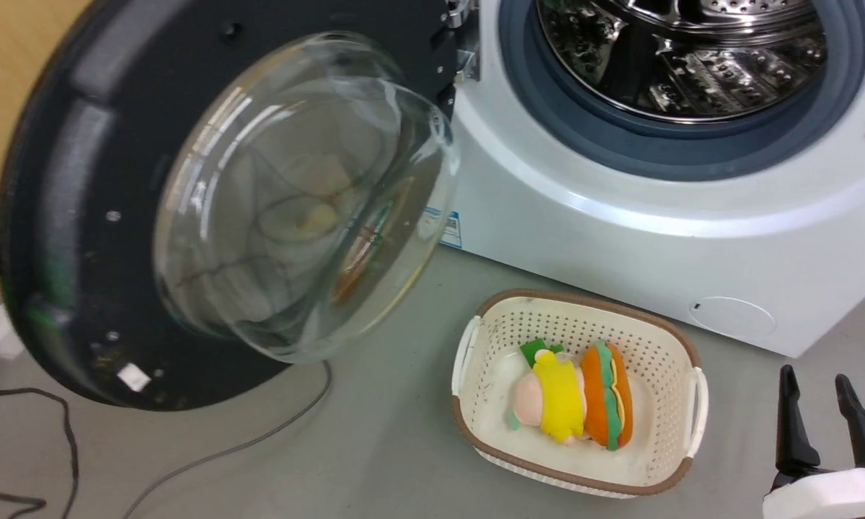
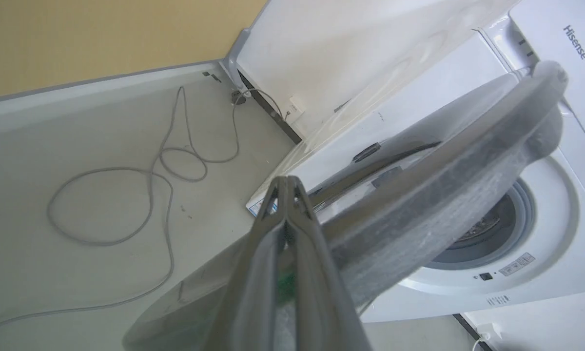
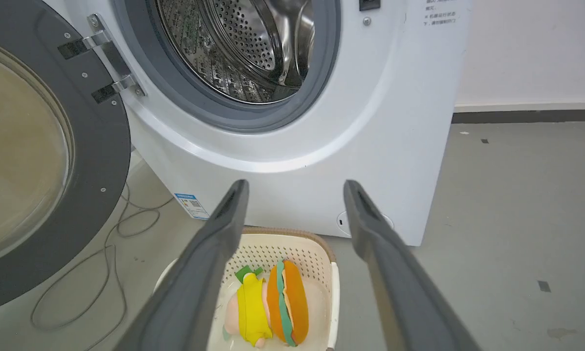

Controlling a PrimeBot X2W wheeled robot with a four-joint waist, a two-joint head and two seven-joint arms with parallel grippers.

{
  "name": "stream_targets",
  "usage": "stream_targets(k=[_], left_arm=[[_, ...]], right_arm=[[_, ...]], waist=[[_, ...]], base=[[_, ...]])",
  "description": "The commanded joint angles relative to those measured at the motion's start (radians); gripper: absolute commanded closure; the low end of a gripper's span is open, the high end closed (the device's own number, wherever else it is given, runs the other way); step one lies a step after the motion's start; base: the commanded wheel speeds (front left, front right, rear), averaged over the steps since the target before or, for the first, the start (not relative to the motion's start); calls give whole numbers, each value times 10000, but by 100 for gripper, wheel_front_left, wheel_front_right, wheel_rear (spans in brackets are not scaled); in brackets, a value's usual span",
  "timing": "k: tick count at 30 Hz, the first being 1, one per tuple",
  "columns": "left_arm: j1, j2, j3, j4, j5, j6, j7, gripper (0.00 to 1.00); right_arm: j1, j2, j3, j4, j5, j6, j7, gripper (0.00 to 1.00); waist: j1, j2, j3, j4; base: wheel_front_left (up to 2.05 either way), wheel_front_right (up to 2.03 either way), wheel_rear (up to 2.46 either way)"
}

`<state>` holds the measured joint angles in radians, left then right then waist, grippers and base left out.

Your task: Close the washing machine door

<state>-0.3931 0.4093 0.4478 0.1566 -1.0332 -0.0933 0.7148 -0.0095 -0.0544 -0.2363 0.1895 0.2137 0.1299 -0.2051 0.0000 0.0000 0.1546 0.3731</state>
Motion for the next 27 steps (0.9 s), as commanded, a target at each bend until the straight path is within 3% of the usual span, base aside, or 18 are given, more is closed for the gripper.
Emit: stream_targets(k=[1, 9, 16, 22, 27], left_arm=[[278, -108, -171, -400, -437, -140, 366, 100], [1402, -410, -1156, -2501, -1430, -218, 1438, 100], [2102, -1092, -2642, -4059, -2533, -295, 2356, 100], [2065, -2039, -4664, -4920, -3479, -371, 2968, 100], [1770, -2854, -5788, -4633, -3432, -373, 2413, 100]], right_arm=[[-126, 33, -109, 88, 104, 7, -127, 0], [-52, 36, -365, 304, 298, 7, -273, 0], [30, 39, -511, 526, 615, 7, -419, 0], [-78, 41, -651, 679, 775, 8, -564, 0], [-168, 42, -621, 672, 793, 8, -567, 0]], waist=[[0, 0, -14, 127], [0, 0, -132, 590], [0, 0, -350, 988], [0, 0, -420, 988], [0, 0, -379, 646]], base=[[0, 0, 0], [0, 0, 0], [0, 0, 0], [0, 0, 0], [0, 0, 0]])
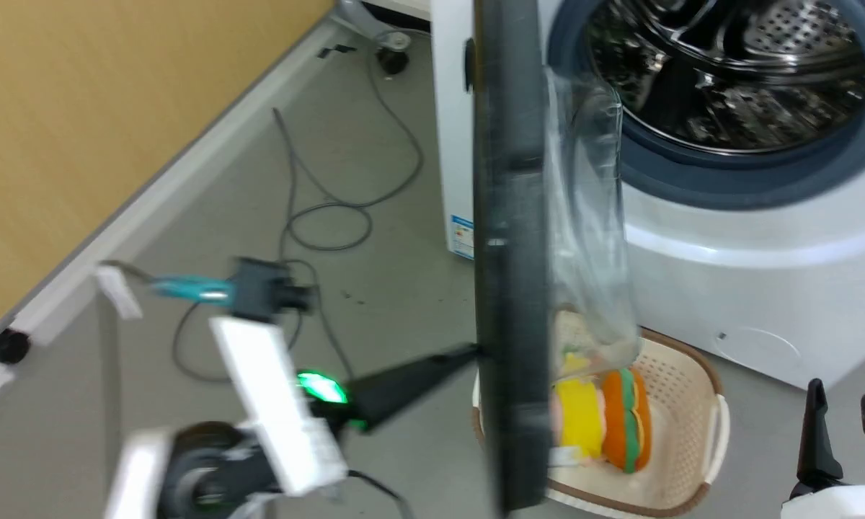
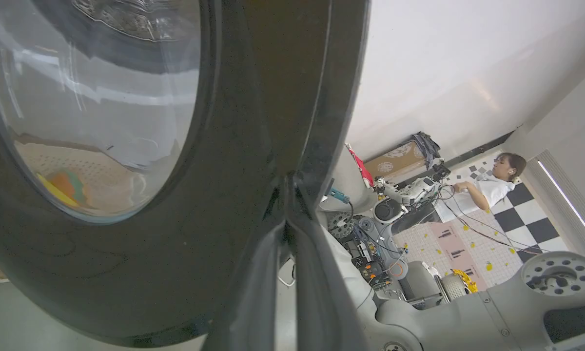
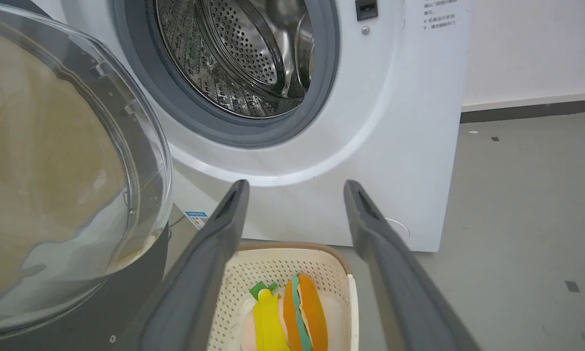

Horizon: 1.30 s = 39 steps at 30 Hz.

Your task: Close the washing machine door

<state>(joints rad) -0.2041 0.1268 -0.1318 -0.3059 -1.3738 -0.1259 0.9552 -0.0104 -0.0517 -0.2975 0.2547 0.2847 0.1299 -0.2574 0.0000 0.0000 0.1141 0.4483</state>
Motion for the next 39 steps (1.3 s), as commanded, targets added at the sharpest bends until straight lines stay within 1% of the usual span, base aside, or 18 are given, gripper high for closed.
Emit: stream_targets(k=[1, 5, 8, 10, 13, 15, 18, 19, 23, 26, 28, 31, 34, 37, 38, 39], left_arm=[[-202, -133, -301, 122, 46, -47, -132, 100], [-437, -535, -1434, 802, 9, -47, -1055, 100], [-743, -675, -2214, 1456, 162, -47, -2150, 100], [-1026, -722, -2572, 1952, 390, -47, -3301, 100], [-1529, -756, -3103, 2895, 278, -47, -5047, 100], [-1943, -760, -3642, 3418, -6, -48, -5954, 100], [-2671, -762, -4448, 4167, -155, -48, -6917, 100], [-3452, -764, -5211, 4953, -603, -48, -7939, 100], [-3788, -764, -5607, 5516, -985, -48, -8729, 100], [-3736, -731, -5825, 5780, -1003, -48, -9090, 100], [-3627, -613, -5957, 5814, -985, -48, -9305, 100], [-3455, -154, -6199, 5786, -652, -48, -9770, 100], [-3441, 478, -6507, 6003, 256, -48, -10673, 100], [-3545, 1067, -6637, 6656, 1455, -46, -11702, 100], [-3618, 1224, -6553, 6921, 1986, 56, -11931, 100], [-3689, 1338, -6437, 7130, 2526, 263, -12060, 100]], right_arm=[[-191, 15, 10, 10, 76, 8, -44, 0], [-362, 15, 63, -1, 86, 8, -44, 0], [-467, 15, 97, 2, 92, 8, -44, 0], [-540, 15, 98, -7, 92, 8, -44, 0], [-623, 15, 55, -23, 88, 8, -44, 0], [-661, 15, 48, -37, 85, 8, -44, 0], [-713, 15, 22, -49, 78, 8, -44, 0], [-786, 15, 59, -20, 75, 8, -44, 0], [-779, 15, 195, -36, 129, 8, -44, 0], [-668, 15, 223, -103, 181, 8, -44, 0], [-556, 15, 288, -147, 165, 8, -44, 0], [-402, 15, 341, -219, 139, 8, -44, 0], [-277, 15, 392, -371, 92, 8, -44, 0], [-193, 15, 399, -543, 21, 8, -44, 0], [-166, 15, 420, -634, -67, 8, -44, 0], [-134, 15, 440, -733, -181, 8, -44, 0]], waist=[[0, 0, 61, -229], [0, 0, 239, -815], [0, 0, 396, -1281], [0, 0, 516, -1602], [0, 0, 676, -2028], [0, 0, 767, -2282], [0, 0, 883, -2614], [0, 0, 926, -2981], [0, 0, 803, -3247], [0, 0, 591, -3292], [0, 0, 408, -3301], [0, 0, 148, -3298], [0, 0, -18, -3293], [0, 0, -142, -3265], [0, 0, -171, -3251], [0, 0, -199, -3229]], base=[[0, 0, 0], [0, 0, 0], [0, 0, 0], [0, 0, 0], [0, 0, 0], [0, 0, 0], [0, 0, 0], [0, 0, 0], [0, 0, 0], [0, 0, 0], [0, 0, 0], [0, 0, 0], [0, 0, 0], [0, 0, 0], [0, 0, 0], [0, 0, 0]])
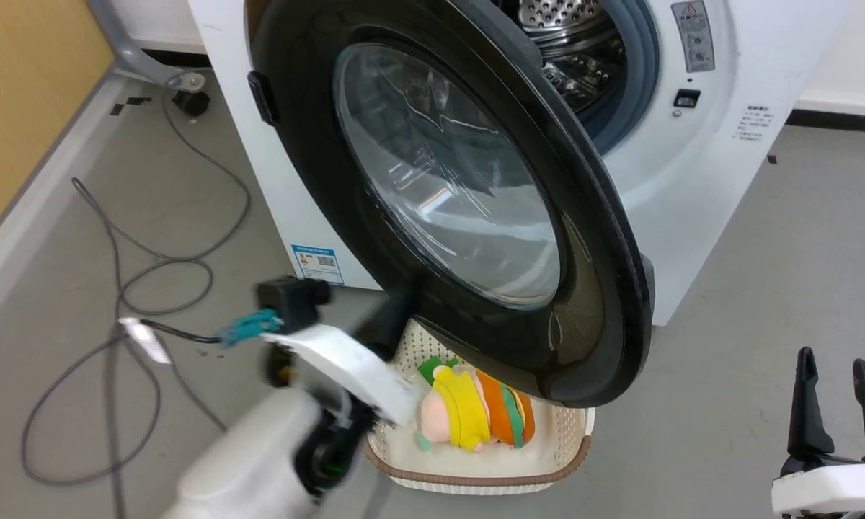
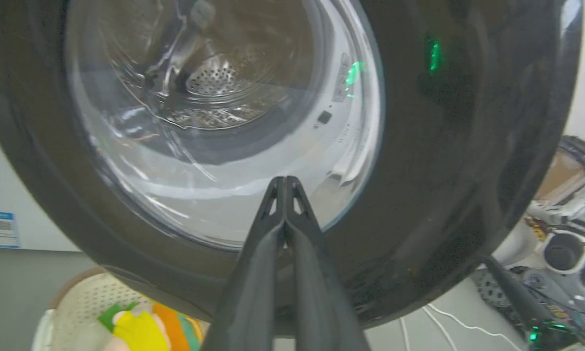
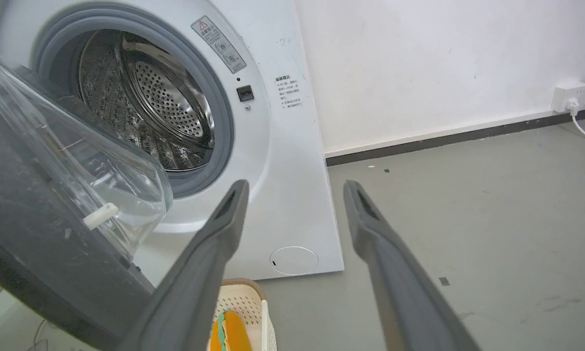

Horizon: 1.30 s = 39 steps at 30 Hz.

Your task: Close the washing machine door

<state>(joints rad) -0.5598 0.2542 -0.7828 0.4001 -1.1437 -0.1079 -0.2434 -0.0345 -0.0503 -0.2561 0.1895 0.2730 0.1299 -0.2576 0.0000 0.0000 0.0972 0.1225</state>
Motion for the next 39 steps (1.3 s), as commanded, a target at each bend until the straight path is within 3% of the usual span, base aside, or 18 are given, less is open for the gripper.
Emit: stream_targets(k=[1, 3, 8, 12, 17, 20, 21, 22, 23, 24, 31, 34, 39], left_arm=[[-175, 143, 249, 189, 721, 305, -139, 79], [-159, 229, 984, 36, 1774, 807, -172, 0], [797, 465, 3267, -1395, 4642, 2097, -180, 0], [1887, 811, 4364, -2482, 6636, 2869, -181, 0], [3260, 920, 5416, -3406, 7993, 3684, -182, 0], [3993, 828, 5771, -3744, 8427, 3861, -182, 0], [4233, 809, 5846, -3798, 8556, 3872, -182, 0], [4455, 777, 5898, -3844, 8677, 3877, -182, 0], [4659, 718, 5967, -3886, 8766, 3896, -182, 0], [4846, 669, 6039, -3904, 8841, 3899, -182, 0], [5647, 254, 6417, -3882, 9231, 3732, -183, 0], [5766, 73, 6563, -3766, 9323, 3576, -183, 0], [5841, -238, 6707, -3637, 9526, 3327, -183, 0]], right_arm=[[134, 1, 35, -162, -141, 8, -42, 0], [163, 1, 21, -278, -194, 8, -42, 0], [132, 1, 50, -665, -487, 8, -42, 0], [61, 1, 13, -1023, -653, 8, -42, 0], [-258, 1, -99, -1681, -724, 8, -42, 0], [-539, 1, -28, -2160, -721, 8, -42, 0], [-640, 1, 33, -2340, -753, 8, -42, 14], [-753, 1, 78, -2554, -759, 8, -42, 60], [-859, 1, 124, -2784, -782, 8, -42, 90], [-955, 1, 205, -2997, -802, 8, -42, 100], [-1627, 1, 1071, -4481, -474, 8, -42, 100], [-1743, -61, 2242, -5048, -454, 8, -42, 100], [-1712, -956, 4314, -5505, -330, 8, -42, 100]], waist=[[0, 0, -48, 48], [0, 0, -69, 97], [0, 0, -156, 114], [0, 0, -285, 168], [0, 0, -404, 287], [0, 0, -446, 375], [0, 0, -459, 397], [0, 0, -476, 425], [0, 0, -496, 457], [0, 0, -513, 481], [0, 0, -647, 644], [0, 0, -704, 682], [0, 0, -717, 680]], base=[[0, 0, 0], [0, 0, 0], [0, 0, 0], [0, 0, 0], [0, 0, 0], [0, 0, 0], [0, 0, 0], [0, 0, 0], [0, 0, 0], [0, 0, 0], [0, 0, 0], [0, 0, 0], [0, 0, 0]])
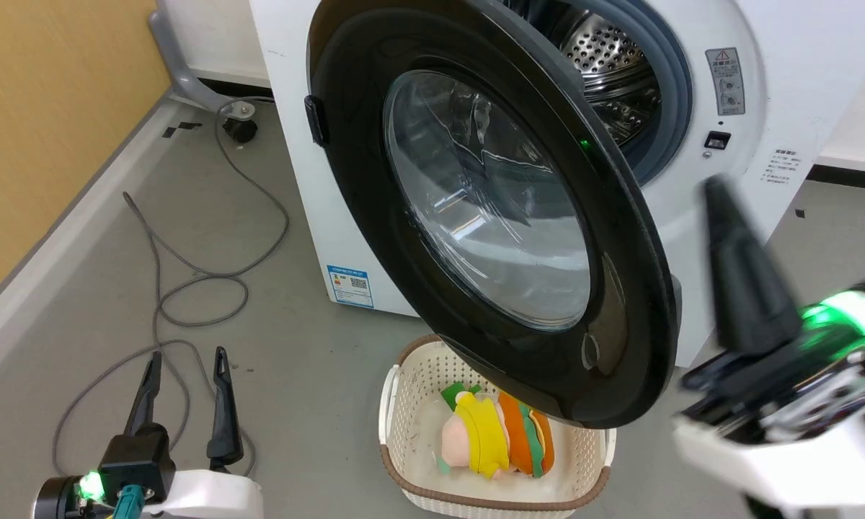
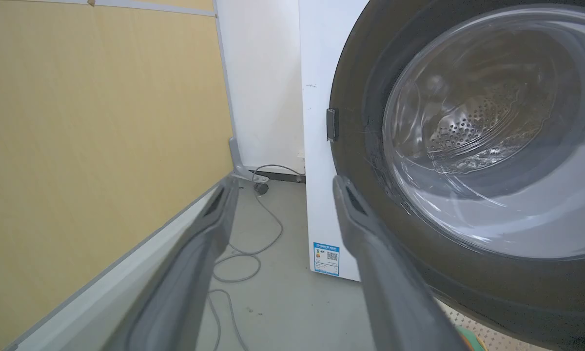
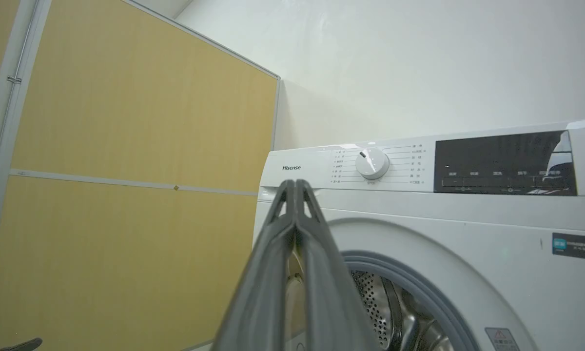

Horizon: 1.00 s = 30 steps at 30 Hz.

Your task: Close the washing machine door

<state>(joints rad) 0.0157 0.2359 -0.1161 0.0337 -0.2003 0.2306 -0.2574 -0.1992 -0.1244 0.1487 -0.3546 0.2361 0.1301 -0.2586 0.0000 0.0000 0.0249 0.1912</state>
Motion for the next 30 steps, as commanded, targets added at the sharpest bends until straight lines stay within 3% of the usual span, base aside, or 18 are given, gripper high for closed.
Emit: stream_targets(k=[1, 7, 12, 21, 30], left_arm=[[79, -107, 78, 48, 129, -104, -43, 0], [44, -355, 368, 158, 326, -355, -43, 0], [32, -567, 515, 156, 522, -520, -43, 0], [-212, -920, 559, 104, 914, -870, -43, 0], [-699, -1273, 479, 12, 1112, -1142, -43, 0]], right_arm=[[-54, -403, 633, -49, 54, 6, -32, 100], [96, -1475, 2452, 642, -136, 6, -32, 100], [445, -1902, 3010, 1703, -494, 6, -32, 100], [669, -1897, 2301, 4004, -534, 6, -32, 100], [-23, -1539, 898, 5360, -185, 6, -32, 100]], waist=[[0, 0, 13, -17], [0, 0, 41, -108], [0, 0, 116, -179], [0, 0, 512, -257], [0, 0, 1221, -207]], base=[[0, 0, 0], [0, 0, 0], [0, 0, 0], [0, 0, 0], [0, 0, 0]])
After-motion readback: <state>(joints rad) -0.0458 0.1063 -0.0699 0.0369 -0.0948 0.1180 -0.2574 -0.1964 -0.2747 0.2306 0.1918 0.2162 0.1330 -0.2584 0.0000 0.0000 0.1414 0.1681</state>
